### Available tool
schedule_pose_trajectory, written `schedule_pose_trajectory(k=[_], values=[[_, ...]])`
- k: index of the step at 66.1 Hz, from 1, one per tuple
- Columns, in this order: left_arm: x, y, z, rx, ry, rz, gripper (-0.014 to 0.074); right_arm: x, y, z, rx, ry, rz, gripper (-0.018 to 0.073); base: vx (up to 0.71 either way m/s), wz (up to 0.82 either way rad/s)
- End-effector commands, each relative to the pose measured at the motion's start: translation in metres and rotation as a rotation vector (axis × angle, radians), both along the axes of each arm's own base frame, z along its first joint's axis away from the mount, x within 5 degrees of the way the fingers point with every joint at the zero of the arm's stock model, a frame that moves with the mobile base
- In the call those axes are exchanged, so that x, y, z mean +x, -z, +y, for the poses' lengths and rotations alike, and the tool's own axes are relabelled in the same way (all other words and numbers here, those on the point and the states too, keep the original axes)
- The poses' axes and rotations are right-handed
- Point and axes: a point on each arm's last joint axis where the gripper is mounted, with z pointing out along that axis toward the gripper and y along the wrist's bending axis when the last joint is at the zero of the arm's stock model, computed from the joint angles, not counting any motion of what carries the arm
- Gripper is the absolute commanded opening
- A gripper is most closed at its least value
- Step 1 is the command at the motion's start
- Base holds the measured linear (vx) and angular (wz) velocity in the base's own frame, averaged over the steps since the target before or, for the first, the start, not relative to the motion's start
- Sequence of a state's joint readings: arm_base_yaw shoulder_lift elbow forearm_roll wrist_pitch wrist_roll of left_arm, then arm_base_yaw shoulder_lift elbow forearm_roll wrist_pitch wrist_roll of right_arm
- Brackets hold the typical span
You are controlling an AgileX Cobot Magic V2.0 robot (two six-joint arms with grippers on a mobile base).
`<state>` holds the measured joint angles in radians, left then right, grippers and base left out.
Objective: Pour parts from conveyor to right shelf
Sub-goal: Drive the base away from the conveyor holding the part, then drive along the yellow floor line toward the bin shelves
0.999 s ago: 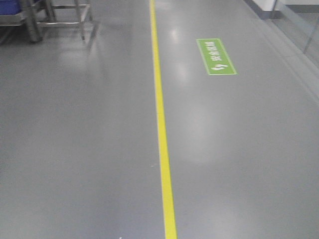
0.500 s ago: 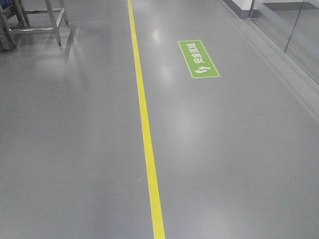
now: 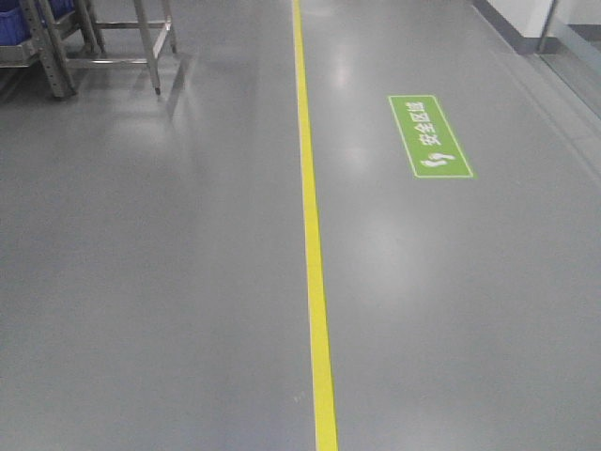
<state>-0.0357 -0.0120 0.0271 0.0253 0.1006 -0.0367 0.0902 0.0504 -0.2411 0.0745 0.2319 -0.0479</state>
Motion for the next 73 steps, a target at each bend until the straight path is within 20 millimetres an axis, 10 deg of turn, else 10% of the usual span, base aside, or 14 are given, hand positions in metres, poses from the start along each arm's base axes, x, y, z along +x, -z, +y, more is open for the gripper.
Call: schedule_pose_trajectory(k=[1,73], values=[[-0.0019,-0.0142,0.0000,-0.017,0.001,-0.108,-0.0006,-0.0016,-0.0156,-0.0007,0.004,0.008,-0.096,-0.0004,0.54,0.24],[-0.0019,-0.0142,0.0000,-0.017,0.001,-0.108,-0.0006,-0.0016,-0.0156,-0.0007,0.004,0.008,-0.096,-0.0004,0.64,0.00]])
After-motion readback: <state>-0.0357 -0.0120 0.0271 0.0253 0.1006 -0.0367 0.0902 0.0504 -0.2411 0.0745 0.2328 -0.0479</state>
